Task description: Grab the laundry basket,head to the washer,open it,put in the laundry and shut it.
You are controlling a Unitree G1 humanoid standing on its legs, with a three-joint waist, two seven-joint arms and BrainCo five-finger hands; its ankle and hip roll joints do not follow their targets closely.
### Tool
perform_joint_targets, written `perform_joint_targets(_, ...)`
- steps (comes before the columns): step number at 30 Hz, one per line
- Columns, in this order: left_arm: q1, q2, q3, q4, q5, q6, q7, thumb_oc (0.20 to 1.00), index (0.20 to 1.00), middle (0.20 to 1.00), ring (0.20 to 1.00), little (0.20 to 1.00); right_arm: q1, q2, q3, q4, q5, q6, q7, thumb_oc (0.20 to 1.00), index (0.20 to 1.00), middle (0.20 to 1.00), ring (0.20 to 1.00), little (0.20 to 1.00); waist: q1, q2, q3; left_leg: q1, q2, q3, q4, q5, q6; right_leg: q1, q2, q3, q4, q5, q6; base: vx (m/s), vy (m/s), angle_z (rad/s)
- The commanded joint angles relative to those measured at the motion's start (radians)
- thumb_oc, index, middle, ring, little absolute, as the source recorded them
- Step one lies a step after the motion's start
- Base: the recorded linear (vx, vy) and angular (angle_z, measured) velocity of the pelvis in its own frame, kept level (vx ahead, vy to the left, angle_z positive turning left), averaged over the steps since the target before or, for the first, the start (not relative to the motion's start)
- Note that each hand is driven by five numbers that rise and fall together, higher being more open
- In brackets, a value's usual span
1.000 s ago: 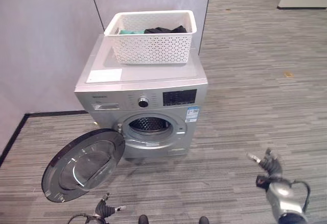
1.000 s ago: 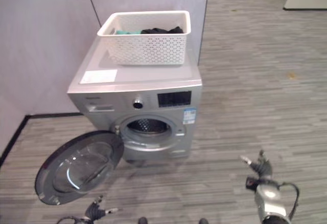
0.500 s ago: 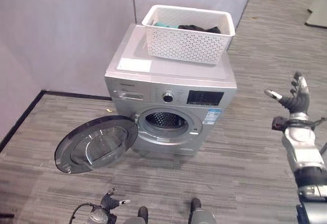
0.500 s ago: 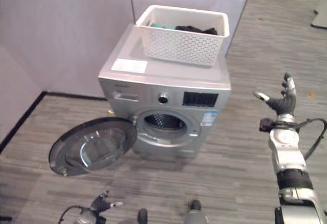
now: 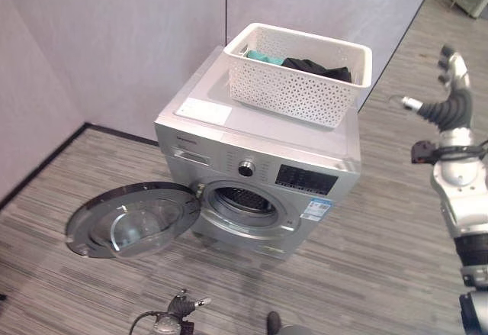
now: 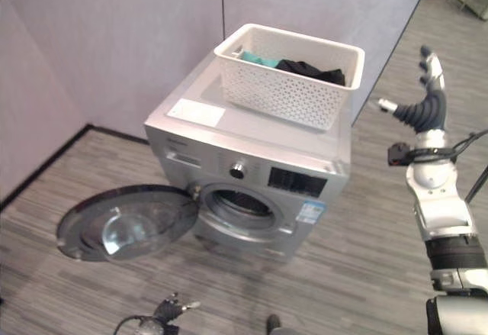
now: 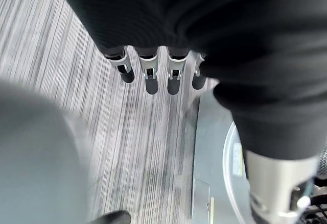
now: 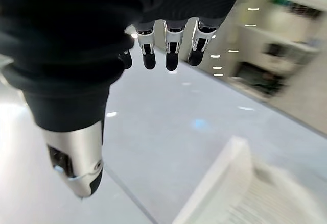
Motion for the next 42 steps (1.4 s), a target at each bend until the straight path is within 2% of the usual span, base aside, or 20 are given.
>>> perform_joint_targets(1,-0.013,0.062,-0.041,-0.019,-0.003,-0.016,0.019,1.0,1.0,1.0,1.0,1.0,-0.052,-0.023,-0.014,-0.064,0.023,-0.076,-0.045,1.0,1.0,1.0,1.0,1.0,0.035,-0.069,-0.006,0.054,0.031,0.101,0.038,0.131,0.106,0.002,-0.071,0.016,0.001,0.008,0.033,0.22,-0.076,0.06)
perform_joint_targets(2,-0.017,0.063,-0.042,-0.012,0.007,-0.014,0.013,1.0,1.0,1.0,1.0,1.0,-0.021,-0.034,-0.048,-0.08,0.005,-0.072,-0.057,1.0,1.0,1.0,1.0,1.0,0.046,-0.082,-0.002,0.002,0.064,0.159,-0.079,0.096,0.105,0.044,-0.072,0.001,-0.022,-0.012,0.034,0.22,-0.078,0.1)
perform_joint_targets(4,-0.018,0.065,-0.051,-0.014,0.015,-0.013,0.011,1.0,1.0,1.0,1.0,1.0,-0.005,-0.038,-0.067,-0.084,-0.002,-0.071,-0.061,1.0,1.0,1.0,1.0,1.0,0.052,-0.087,-0.005,-0.02,0.075,0.18,-0.153,0.091,0.097,0.056,-0.078,-0.004,-0.03,-0.021,0.039,0.22,0.048,0.51)
perform_joint_targets(5,-0.019,0.069,-0.064,-0.017,0.036,-0.013,0.004,1.0,1.0,1.0,1.0,1.0,0.019,-0.064,-0.093,-0.059,-0.022,-0.058,-0.061,1.0,1.0,1.0,1.0,1.0,0.061,-0.075,-0.015,-0.031,0.092,0.231,-0.344,0.12,0.083,0.084,-0.079,-0.027,-0.046,-0.04,0.054,0.21,0.115,0.78)
perform_joint_targets(8,-0.013,0.07,-0.082,-0.001,0.033,-0.019,-0.001,1.0,1.0,1.0,1.0,1.0,-0.02,-0.091,-0.05,0.033,-0.038,-0.037,-0.038,1.0,1.0,1.0,1.0,1.0,0.089,-0.058,-0.026,-0.004,0.054,0.219,-0.439,0.128,0.081,0.107,-0.093,-0.022,-0.036,-0.058,0.071,0.25,0.261,0.38)
perform_joint_targets(9,-0.005,0.069,-0.089,0.005,0.025,-0.022,-0.005,1.0,1.0,1.0,1.0,1.0,-0.05,-0.096,-0.014,0.091,-0.051,-0.025,-0.028,1.0,1.0,1.0,1.0,1.0,0.108,-0.054,-0.032,0.023,0.021,0.187,-0.458,0.117,0.082,0.11,-0.104,-0.018,-0.018,-0.061,0.08,0.16,0.181,-0.13)
perform_joint_targets(10,-0.006,0.067,-0.087,0.005,0.025,-0.023,-0.005,1.0,1.0,1.0,1.0,1.0,-0.059,-0.098,-0.007,0.096,-0.05,-0.027,-0.028,1.0,1.0,1.0,1.0,1.0,0.106,-0.053,-0.032,0.023,0.02,0.188,-0.464,0.124,0.083,0.107,-0.106,-0.017,-0.019,-0.058,0.08,0.19,0.279,-0.28)
perform_joint_targets(11,0.006,0.072,-0.094,0.021,0.025,-0.022,-0.016,1.0,1.0,1.0,1.0,1.0,-0.109,-0.104,0.051,0.197,-0.066,0.011,0.012,1.0,1.0,1.0,1.0,1.0,0.11,-0.05,-0.046,0.06,-0.011,0.18,-0.509,0.114,0.101,0.092,-0.121,-0.016,0.041,-0.047,0.094,0.14,0.274,-0.7)
perform_joint_targets(14,0.02,0.084,-0.085,0.024,0.019,-0.018,-0.026,1.0,1.0,1.0,1.0,1.0,-0.211,-0.113,0.149,0.293,-0.099,0.041,0.032,1.0,1.0,1.0,1.0,1.0,0.112,-0.043,-0.043,0.095,-0.032,0.2,-0.538,0.109,0.13,0.051,-0.131,0.014,0.136,-0.046,0.109,0.13,0.235,-0.76)
perform_joint_targets(15,0.034,0.101,-0.075,0.027,0.017,-0.021,-0.025,1.0,1.0,1.0,1.0,1.0,-0.286,-0.128,0.223,0.384,-0.114,0.056,0.065,1.0,1.0,1.0,1.0,1.0,0.114,-0.043,-0.037,0.119,-0.048,0.209,-0.544,0.101,0.147,0.02,-0.144,0.029,0.178,-0.014,0.123,0.08,0.103,-0.37)
perform_joint_targets(17,0.034,0.098,-0.072,0.027,0.017,-0.021,-0.025,1.0,1.0,1.0,1.0,1.0,-0.298,-0.127,0.234,0.391,-0.113,0.054,0.065,1.0,1.0,1.0,1.0,1.0,0.113,-0.041,-0.035,0.121,-0.049,0.212,-0.546,0.101,0.148,0.02,-0.145,0.032,0.18,-0.015,0.123,0.06,0.037,-0.44)
perform_joint_targets(18,0.025,0.114,-0.058,0.042,0.001,-0.028,-0.021,1.0,1.0,1.0,1.0,1.0,-0.437,-0.132,0.348,0.527,-0.122,0.076,0.091,1.0,1.0,1.0,1.0,1.0,0.117,-0.037,-0.028,0.134,-0.046,0.231,-0.551,0.085,0.148,-0.009,-0.193,0.022,0.117,0.05,0.145,0.04,-0.031,-0.37)
perform_joint_targets(19,0.025,0.113,-0.057,0.042,0.001,-0.028,-0.021,1.0,1.0,1.0,1.0,1.0,-0.439,-0.132,0.35,0.528,-0.121,0.076,0.091,1.0,1.0,1.0,1.0,1.0,0.116,-0.036,-0.027,0.134,-0.046,0.231,-0.551,0.085,0.148,-0.009,-0.193,0.021,0.117,0.051,0.145,0.1,-0.097,-0.43)
perform_joint_targets(20,0.009,0.123,-0.045,0.044,-0.008,-0.03,-0.016,1.0,1.0,1.0,1.0,1.0,-0.511,-0.14,0.408,0.575,-0.137,0.091,0.117,1.0,1.0,1.0,1.0,1.0,0.107,-0.028,-0.025,0.135,-0.036,0.22,-0.546,0.067,0.136,-0.036,-0.243,0.015,0.034,0.092,0.153,0.05,-0.066,-0.26)
perform_joint_targets(23,-0.001,0.129,-0.048,0.049,-0.021,-0.035,-0.011,1.0,1.0,1.0,1.0,1.0,-0.568,-0.146,0.454,0.649,-0.147,0.096,0.124,1.0,1.0,1.0,1.0,1.0,0.103,-0.035,-0.019,0.141,-0.028,0.22,-0.532,0.049,0.125,-0.05,-0.28,-0.006,-0.017,0.13,0.165,0.09,-0.101,0.02)
perform_joint_targets(24,-0.008,0.131,-0.049,0.05,-0.021,-0.034,-0.011,1.0,1.0,1.0,1.0,1.0,-0.587,-0.159,0.478,0.661,-0.146,0.101,0.14,1.0,1.0,1.0,1.0,1.0,0.099,-0.049,-0.016,0.14,-0.034,0.215,-0.523,0.041,0.118,-0.035,-0.282,0.001,-0.035,0.12,0.163,0.18,-0.089,0.25)
perform_joint_targets(26,-0.007,0.125,-0.055,0.061,-0.011,-0.034,-0.016,1.0,1.0,1.0,1.0,1.0,-0.599,-0.172,0.505,0.678,-0.136,0.099,0.168,1.0,1.0,1.0,1.0,1.0,0.097,-0.082,-0.027,0.154,-0.031,0.199,-0.527,0.041,0.094,-0.022,-0.268,-0.004,-0.013,0.106,0.17,0.19,-0.089,0.54)
perform_joint_targets(30,-0.005,0.11,-0.07,0.069,-0.013,-0.033,-0.025,1.0,1.0,1.0,1.0,1.0,-0.654,-0.165,0.579,0.705,-0.111,0.095,0.212,1.0,1.0,1.0,1.0,1.0,0.081,-0.095,-0.058,0.17,0.022,0.164,-0.555,0.054,0.061,0.003,-0.231,-0.072,-0.011,0.088,0.161,0.18,-0.154,0.61)
perform_joint_targets(38,0.003,0.092,-0.049,0.077,-0.082,-0.025,-0.044,1.0,1.0,1.0,1.0,1.0,-0.743,-0.105,0.706,0.794,-0.08,0.118,0.308,1.0,1.0,1.0,1.0,1.0,0.079,-0.105,-0.078,0.213,0.085,0.176,-0.601,0.075,0.04,0.033,-0.17,-0.086,-0.042,0.05,0.138,0.08,-0.068,0.11)
perform_joint_targets(42,0.033,0.091,0.014,0.106,-0.122,-0.012,-0.062,1.0,1.0,1.0,1.0,1.0,-0.743,-0.179,0.809,0.574,-0.099,0.111,0.391,1.0,1.0,1.0,1.0,1.0,0.053,-0.115,-0.09,0.252,0.109,0.212,-0.632,0.081,0.035,0.037,-0.149,-0.06,-0.047,0.037,0.133,0.04,0.001,-0.17)
